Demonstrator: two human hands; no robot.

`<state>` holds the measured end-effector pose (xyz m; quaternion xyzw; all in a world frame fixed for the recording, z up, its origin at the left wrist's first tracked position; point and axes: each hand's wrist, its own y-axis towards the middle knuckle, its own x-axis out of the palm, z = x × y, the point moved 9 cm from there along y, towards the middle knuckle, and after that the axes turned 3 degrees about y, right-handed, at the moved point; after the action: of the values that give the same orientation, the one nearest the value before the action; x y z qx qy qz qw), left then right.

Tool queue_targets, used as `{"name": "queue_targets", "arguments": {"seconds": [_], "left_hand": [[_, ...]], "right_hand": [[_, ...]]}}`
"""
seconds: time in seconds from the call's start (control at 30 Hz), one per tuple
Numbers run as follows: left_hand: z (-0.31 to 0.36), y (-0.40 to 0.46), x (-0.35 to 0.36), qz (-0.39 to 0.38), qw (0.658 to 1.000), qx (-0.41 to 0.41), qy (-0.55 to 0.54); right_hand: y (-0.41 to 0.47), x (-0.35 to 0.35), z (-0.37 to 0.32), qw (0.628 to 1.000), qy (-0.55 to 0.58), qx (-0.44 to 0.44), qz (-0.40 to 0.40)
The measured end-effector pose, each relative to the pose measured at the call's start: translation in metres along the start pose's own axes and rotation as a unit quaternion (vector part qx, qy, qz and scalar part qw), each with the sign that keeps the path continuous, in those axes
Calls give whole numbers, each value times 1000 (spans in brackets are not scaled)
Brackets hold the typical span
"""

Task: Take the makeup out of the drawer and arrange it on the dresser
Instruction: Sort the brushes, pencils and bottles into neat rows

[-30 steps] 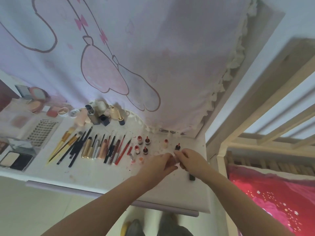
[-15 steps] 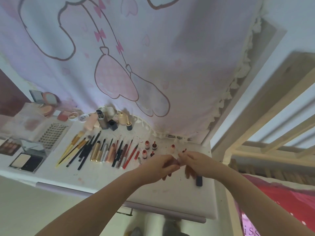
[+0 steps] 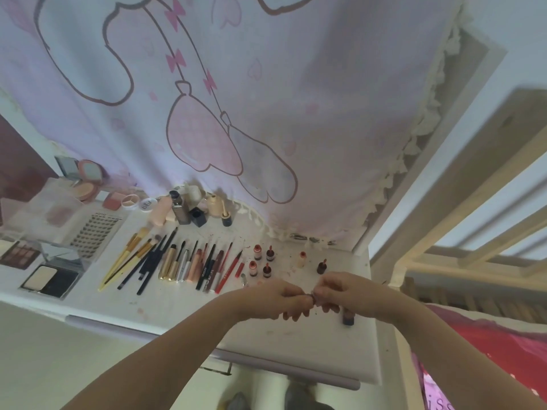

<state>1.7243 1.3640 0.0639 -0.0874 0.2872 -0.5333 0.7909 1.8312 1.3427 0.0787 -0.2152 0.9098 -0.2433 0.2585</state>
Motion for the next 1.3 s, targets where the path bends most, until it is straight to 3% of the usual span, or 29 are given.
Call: {"name": "queue_targets", "arguments": {"seconds": [0.13,0.2,0.33,0.6,0.77,0.9,0.97,1.03,1.13,1.3], "left_hand": [[-17,-7,16,-116,973,-61,-192],[-29,-12,17,-129,952,-76,-267],[-51,-5,0,13,957,-82,-279],[-47,18,-2,267,943,-123,-158],[-52,21,6,312,931,-141,-127],[-69,23,21,309,863,-182,-356],[-72,26,22,309,845,-189,-393],[-72,30,18,316,867,-190,-335],[-62,37,0,374,900,-159,-159],[-56,49,-14,454,882,-124,-29]], "right_hand": [[-2,3,3,999,-24,-36,1],[-5,-13,12,998,-8,-34,43],[-6,-37,39,984,137,-9,113],[24,-7,73,953,206,32,222],[33,-7,74,951,121,-1,283],[45,-2,84,952,96,27,290],[49,-1,87,950,94,30,295],[52,-3,87,948,71,25,309],[59,-4,83,947,34,24,319],[73,1,76,949,-3,32,315]]}}
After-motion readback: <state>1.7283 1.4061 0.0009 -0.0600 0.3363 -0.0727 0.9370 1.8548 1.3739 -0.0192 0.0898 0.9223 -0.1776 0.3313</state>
